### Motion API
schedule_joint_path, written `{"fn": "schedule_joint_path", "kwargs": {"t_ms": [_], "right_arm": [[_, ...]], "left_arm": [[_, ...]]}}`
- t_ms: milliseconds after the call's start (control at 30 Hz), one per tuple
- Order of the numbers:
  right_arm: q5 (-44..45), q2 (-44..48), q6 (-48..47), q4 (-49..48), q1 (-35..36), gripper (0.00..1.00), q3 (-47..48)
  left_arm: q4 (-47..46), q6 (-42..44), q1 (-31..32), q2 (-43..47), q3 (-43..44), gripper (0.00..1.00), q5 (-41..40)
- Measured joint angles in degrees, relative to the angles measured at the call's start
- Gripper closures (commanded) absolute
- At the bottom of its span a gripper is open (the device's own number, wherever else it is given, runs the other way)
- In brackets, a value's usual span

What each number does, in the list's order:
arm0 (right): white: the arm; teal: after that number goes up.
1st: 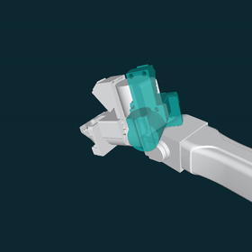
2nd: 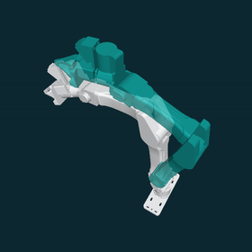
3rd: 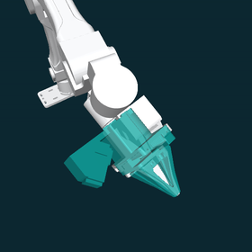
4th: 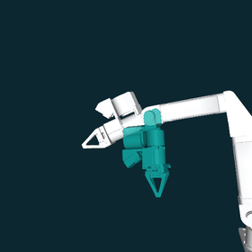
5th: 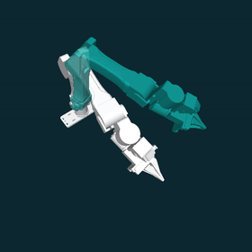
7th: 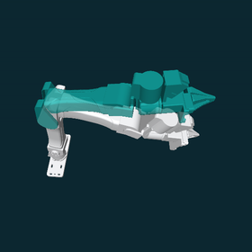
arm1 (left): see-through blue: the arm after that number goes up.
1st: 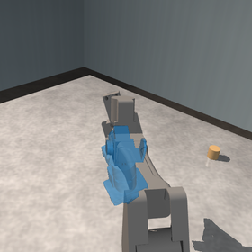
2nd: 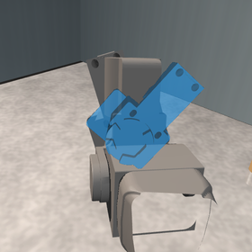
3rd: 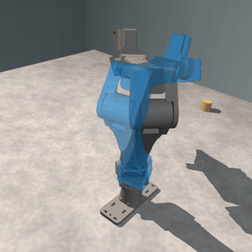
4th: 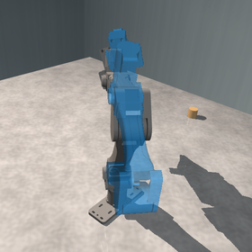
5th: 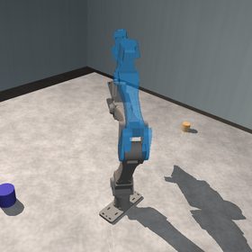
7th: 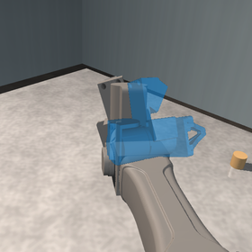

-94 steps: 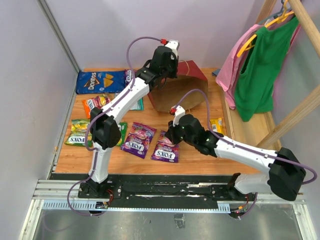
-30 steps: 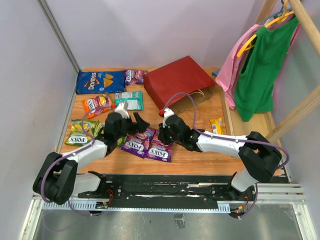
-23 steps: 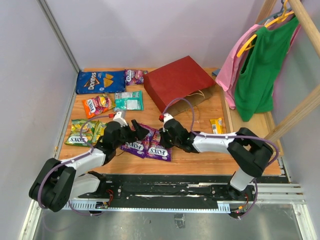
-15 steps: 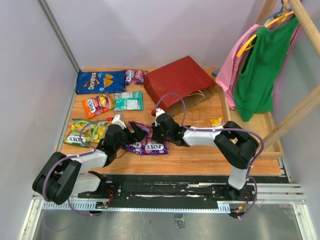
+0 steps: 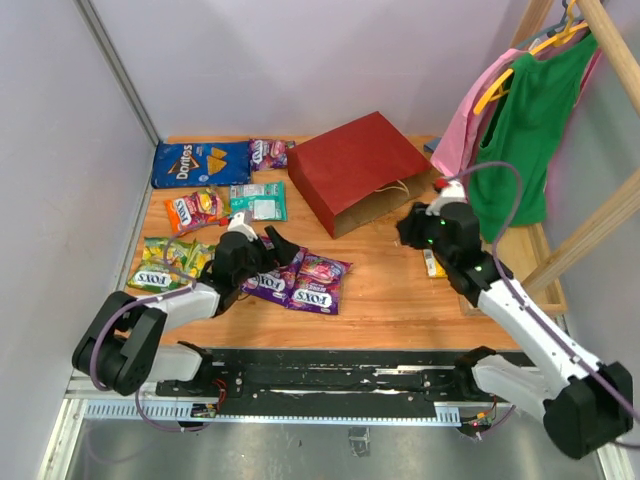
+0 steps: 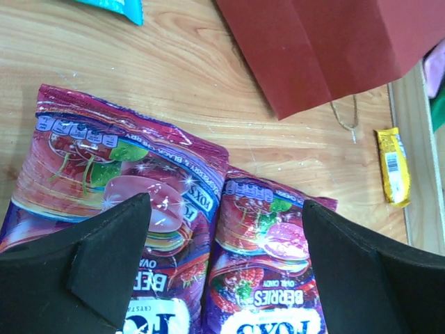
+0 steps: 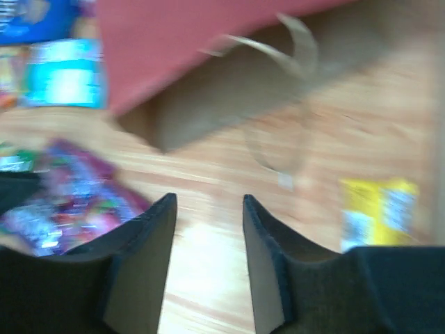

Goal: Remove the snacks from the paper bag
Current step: Adjust the snack at the center of the board, then move the snack to the center of the board.

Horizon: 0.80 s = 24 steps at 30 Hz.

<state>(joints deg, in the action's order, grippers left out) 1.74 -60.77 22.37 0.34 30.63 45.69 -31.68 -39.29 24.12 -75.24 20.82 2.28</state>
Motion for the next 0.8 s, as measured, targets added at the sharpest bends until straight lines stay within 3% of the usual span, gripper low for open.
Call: {"fn": "schedule_joint_path", "kwargs": {"t_ms": [100,200,467,567,800], "right_arm": [[0.3,4.2,0.5,4.9,-11.0,0.54,-6.4],[-0.6,0.6,0.7,9.4,-17.8,0.62,-8.2],[-1.7,-19.5,1.0,13.6,-22.7,0.78,-2.5],[-1.3,-23.9,1.3,13.8,-22.6,0.76,-0.8],[5.8,-24.4,1.6,15.0,-19.6,0.56,-0.1]], "left_arm": [[2.1,-0.2,0.0,2.6,0.4,0.05,0.8],[5.1,0.0,0.0,6.7,1.9,0.05,2.1],[15.8,1.8,0.0,18.4,7.2,0.01,2.8],[20.0,2.5,0.0,22.8,7.6,0.00,1.5],[27.2,4.2,-0.3,26.4,8.5,0.00,-0.1]]}}
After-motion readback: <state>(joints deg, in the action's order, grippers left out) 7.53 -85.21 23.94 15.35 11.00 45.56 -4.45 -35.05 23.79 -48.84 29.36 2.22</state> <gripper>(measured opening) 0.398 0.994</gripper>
